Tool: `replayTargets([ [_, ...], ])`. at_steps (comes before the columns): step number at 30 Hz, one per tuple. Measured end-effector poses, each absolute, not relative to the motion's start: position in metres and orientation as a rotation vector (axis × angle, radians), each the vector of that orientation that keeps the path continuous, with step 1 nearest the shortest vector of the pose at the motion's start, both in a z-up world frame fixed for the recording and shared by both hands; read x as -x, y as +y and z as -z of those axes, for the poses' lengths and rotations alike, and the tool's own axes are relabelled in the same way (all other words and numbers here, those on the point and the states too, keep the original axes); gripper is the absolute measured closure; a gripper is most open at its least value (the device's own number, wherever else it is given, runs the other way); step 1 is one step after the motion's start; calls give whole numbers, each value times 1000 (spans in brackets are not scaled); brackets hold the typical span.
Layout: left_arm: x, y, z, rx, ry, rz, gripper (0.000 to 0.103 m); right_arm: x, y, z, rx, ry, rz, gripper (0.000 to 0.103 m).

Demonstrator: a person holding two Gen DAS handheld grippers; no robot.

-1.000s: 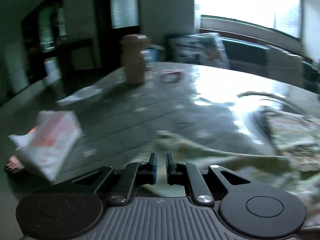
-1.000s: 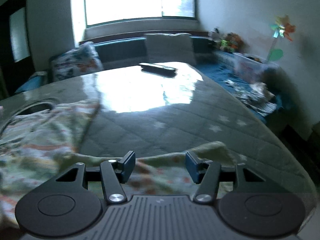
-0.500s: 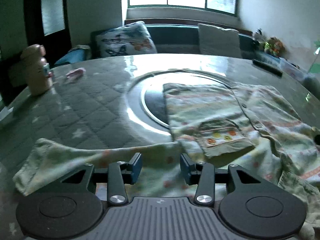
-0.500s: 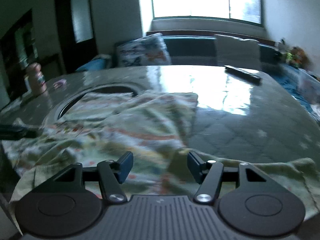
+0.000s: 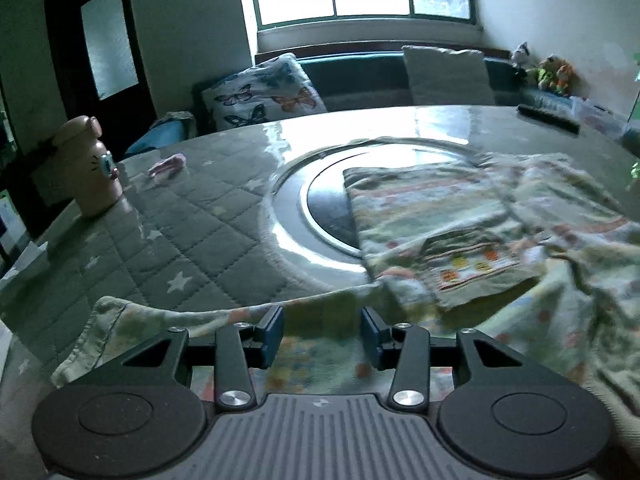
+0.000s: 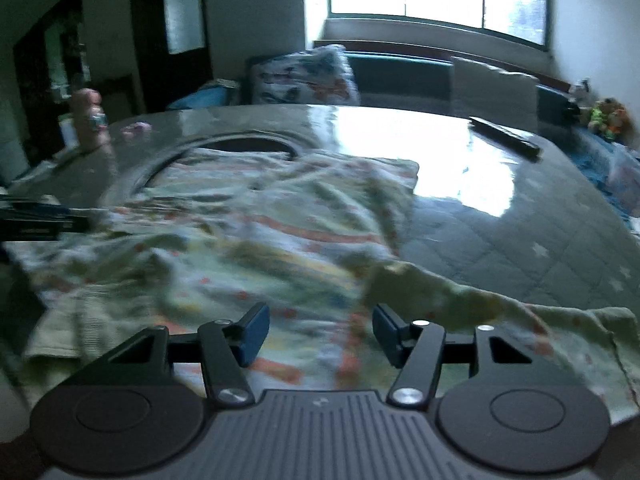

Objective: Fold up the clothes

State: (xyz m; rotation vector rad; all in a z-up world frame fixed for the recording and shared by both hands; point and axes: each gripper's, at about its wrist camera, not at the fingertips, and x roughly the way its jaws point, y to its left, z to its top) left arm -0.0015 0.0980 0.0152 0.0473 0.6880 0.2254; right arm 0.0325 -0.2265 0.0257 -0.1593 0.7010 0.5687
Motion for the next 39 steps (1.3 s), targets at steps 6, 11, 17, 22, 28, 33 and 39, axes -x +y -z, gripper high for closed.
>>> replayTargets([
  [6, 6, 79, -25, -46, 658, -153, 57, -4, -195, -39, 182, 680, -761, 55],
  [11, 6, 68, -26, -33, 653, -108, 57, 20, -163, -38, 215, 692, -905, 59],
  [17, 5, 60, -25, -21, 658, -76, 57, 27, -141, -23, 265, 726, -920, 78],
  [22, -3, 56, -25, -25, 656, -55, 57, 28, -151, -29, 232, 714, -897, 99],
  [28, -22, 47, -20, -41, 669, -33, 57, 22, -186, -53, 77, 687, -864, 100],
  [33, -33, 33, -8, -89, 692, 11, 57, 18, -210, -65, -24, 673, -841, 102],
  [39, -22, 12, -4, -159, 679, 94, 57, 12, -210, -56, -42, 706, -840, 102],
])
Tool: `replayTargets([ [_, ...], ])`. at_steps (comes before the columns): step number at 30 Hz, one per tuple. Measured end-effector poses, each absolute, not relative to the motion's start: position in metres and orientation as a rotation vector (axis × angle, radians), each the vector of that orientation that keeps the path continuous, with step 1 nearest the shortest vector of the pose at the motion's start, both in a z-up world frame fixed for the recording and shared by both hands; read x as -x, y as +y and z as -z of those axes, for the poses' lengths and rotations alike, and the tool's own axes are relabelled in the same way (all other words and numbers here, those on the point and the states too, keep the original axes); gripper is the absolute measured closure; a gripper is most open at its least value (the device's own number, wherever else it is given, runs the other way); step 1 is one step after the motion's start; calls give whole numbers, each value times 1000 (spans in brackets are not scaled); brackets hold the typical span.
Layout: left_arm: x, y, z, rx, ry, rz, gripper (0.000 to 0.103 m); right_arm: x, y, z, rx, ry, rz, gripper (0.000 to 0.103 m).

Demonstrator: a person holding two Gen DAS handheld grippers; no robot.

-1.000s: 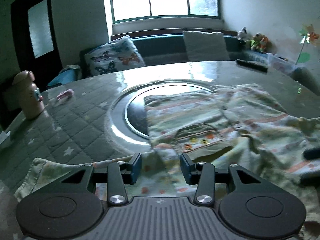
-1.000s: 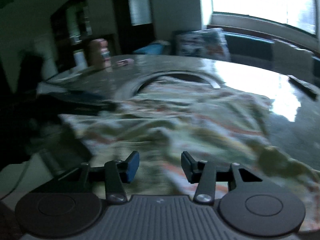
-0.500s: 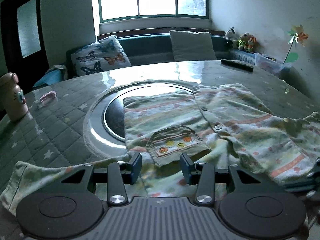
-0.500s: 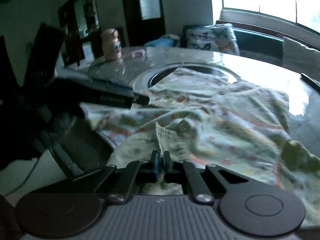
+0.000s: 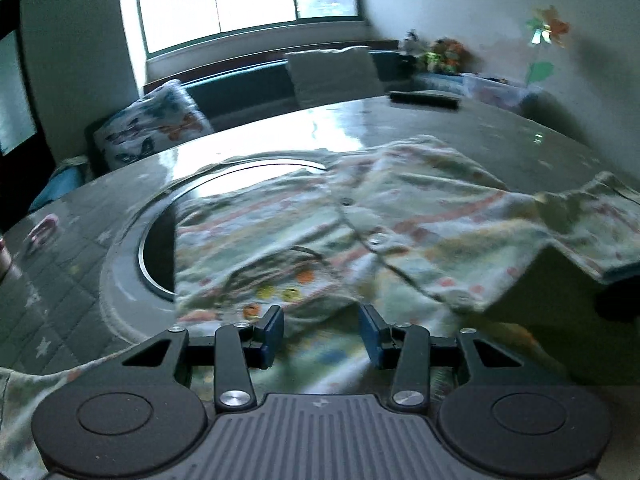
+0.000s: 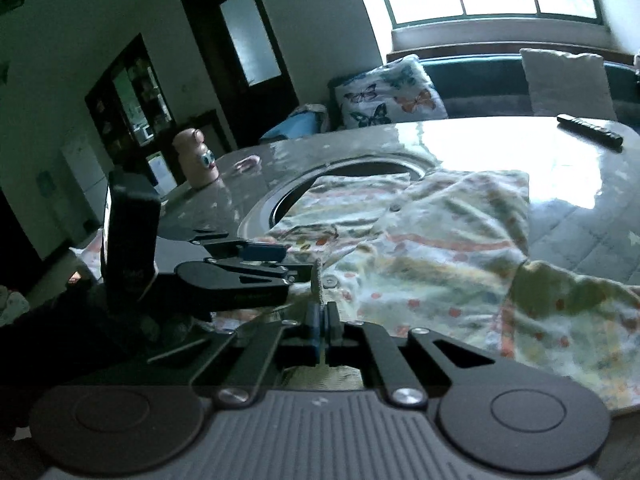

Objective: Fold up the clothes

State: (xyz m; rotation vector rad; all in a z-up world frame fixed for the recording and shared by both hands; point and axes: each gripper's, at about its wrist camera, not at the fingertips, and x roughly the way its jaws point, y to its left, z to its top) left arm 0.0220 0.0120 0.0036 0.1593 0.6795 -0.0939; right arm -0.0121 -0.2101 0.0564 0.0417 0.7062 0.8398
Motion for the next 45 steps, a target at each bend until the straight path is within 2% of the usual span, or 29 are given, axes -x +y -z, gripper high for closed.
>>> replayTargets([
  [12, 17, -6, -4, -204, 648, 219, 58, 20, -192, -52, 18, 720, -906, 101],
  [16, 24, -1, -9, -174, 641, 242, 57, 21, -186, -54, 32, 729, -944, 95],
  [22, 33, 25, -22, -137, 607, 166, 57, 12, -188, -62, -11, 693, -951, 94],
  [30, 31, 34, -39, -78, 565, 156, 57, 7, -160, -22, 136, 767, -933, 93],
  [35, 17, 14, -33, -68, 578, 221, 57, 11, -159, -16, 146, 787, -961, 88],
  [43, 12, -7, -18, -75, 610, 320, 62, -19, -199, -38, 93, 730, -816, 87],
  [45, 15, -11, -13, -86, 622, 341, 67, -34, -210, -42, 92, 710, -751, 87],
])
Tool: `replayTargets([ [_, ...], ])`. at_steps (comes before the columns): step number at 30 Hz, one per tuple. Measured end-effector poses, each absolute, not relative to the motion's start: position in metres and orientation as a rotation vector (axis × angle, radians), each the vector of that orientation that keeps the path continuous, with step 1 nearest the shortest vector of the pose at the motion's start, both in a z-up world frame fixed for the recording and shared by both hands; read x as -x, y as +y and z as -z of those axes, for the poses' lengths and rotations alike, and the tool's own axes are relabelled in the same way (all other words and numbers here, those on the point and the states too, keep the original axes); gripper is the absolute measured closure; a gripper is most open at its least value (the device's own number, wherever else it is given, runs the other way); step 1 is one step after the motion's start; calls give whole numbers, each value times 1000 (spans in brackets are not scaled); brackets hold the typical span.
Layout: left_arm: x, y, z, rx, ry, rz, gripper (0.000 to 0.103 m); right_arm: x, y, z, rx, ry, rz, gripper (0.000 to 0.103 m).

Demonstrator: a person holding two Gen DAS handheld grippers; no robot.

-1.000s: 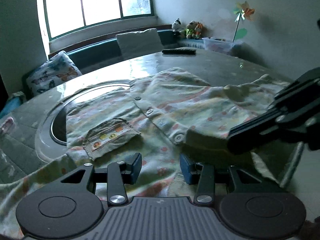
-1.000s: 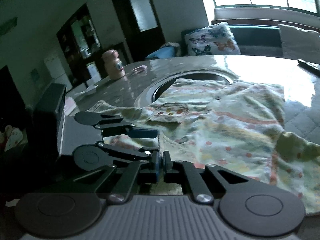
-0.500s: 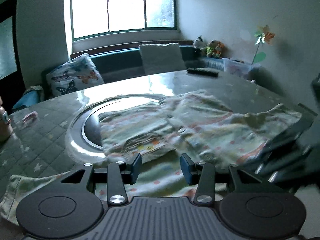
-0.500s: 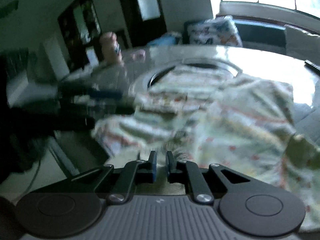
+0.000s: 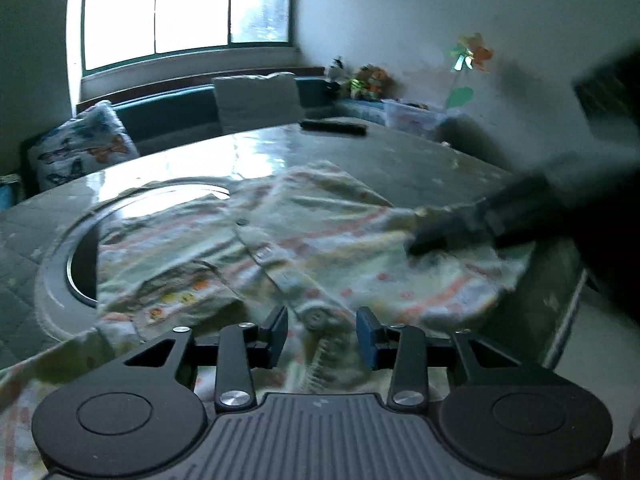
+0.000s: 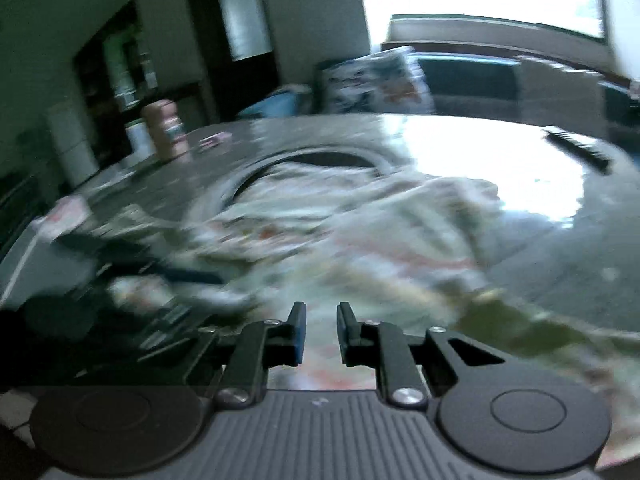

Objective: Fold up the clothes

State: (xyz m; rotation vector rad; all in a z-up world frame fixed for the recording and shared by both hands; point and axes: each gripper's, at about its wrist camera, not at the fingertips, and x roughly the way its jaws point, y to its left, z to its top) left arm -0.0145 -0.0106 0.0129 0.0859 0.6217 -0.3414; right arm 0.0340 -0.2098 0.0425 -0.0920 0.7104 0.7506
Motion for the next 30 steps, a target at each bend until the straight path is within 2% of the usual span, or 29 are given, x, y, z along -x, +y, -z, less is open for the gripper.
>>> replayTargets([
  [11, 18, -9, -2, -90, 667, 378, 69, -151, -201, -12, 139, 721, -546, 87],
  [23, 14, -4, -1, -77, 670, 416, 69, -217, -161, 4, 206, 720, -510, 87],
  [28, 14, -3, -1, -72, 669, 423, 69, -244, -150, 5, 196, 725, -484, 78],
  [30, 14, -3, -1, -72, 670, 423, 69, -249, -146, 4, 207, 722, -481, 78],
])
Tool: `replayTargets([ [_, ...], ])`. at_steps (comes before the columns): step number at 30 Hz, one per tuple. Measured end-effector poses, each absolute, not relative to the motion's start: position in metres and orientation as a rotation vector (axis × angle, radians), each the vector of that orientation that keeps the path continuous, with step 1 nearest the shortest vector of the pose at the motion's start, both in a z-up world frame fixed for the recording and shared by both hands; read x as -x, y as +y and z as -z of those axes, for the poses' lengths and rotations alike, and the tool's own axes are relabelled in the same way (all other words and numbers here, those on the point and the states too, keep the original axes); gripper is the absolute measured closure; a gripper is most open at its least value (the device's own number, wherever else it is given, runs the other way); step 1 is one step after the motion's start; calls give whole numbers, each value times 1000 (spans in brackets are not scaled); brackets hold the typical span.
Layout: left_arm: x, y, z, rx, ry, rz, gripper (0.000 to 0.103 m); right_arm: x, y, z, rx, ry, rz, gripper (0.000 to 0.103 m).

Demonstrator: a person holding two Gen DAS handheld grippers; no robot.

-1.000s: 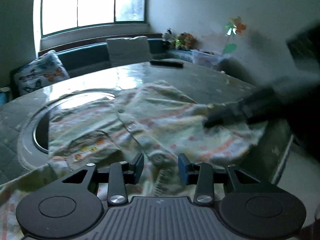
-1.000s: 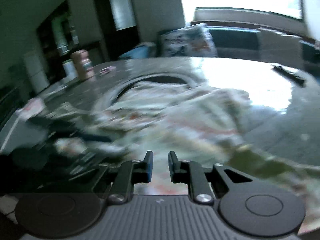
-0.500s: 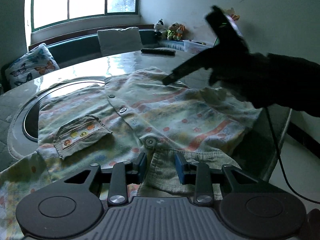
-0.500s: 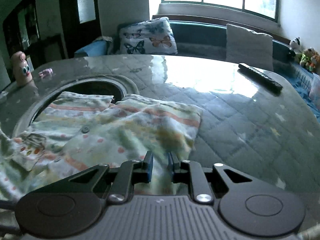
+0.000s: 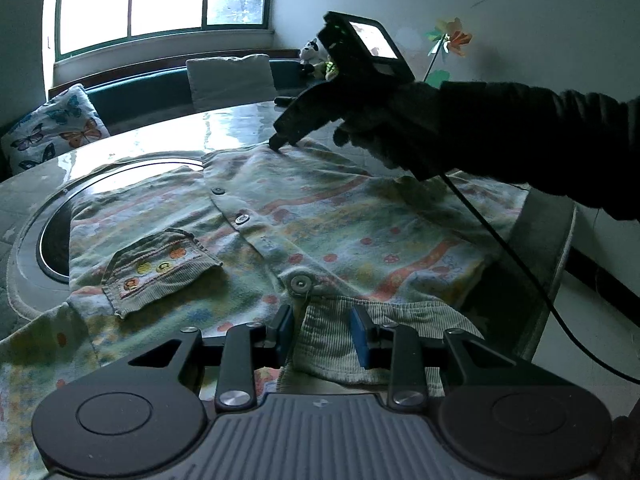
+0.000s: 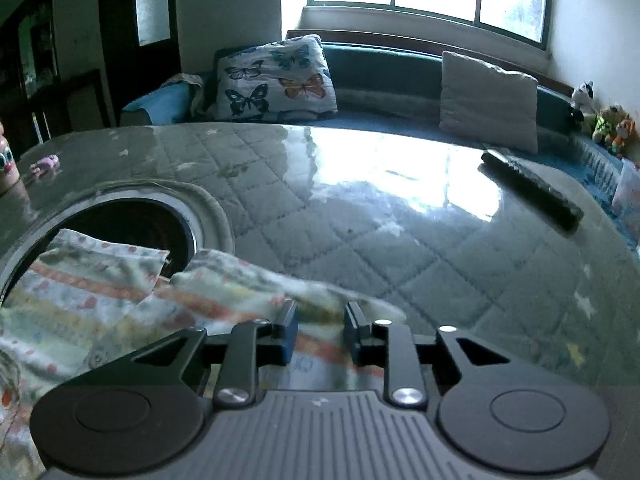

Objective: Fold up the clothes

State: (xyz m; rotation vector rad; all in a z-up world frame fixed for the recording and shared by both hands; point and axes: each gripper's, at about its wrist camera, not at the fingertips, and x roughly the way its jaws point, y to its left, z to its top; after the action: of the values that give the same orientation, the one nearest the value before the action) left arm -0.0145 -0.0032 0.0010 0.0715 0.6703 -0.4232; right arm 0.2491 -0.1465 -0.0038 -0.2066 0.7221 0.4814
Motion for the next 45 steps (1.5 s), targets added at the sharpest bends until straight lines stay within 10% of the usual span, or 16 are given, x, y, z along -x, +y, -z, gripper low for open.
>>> replayTargets([
  [45, -9, -49, -22, -115, 637, 350, 51, 15, -278, -26, 84, 682, -487, 63],
])
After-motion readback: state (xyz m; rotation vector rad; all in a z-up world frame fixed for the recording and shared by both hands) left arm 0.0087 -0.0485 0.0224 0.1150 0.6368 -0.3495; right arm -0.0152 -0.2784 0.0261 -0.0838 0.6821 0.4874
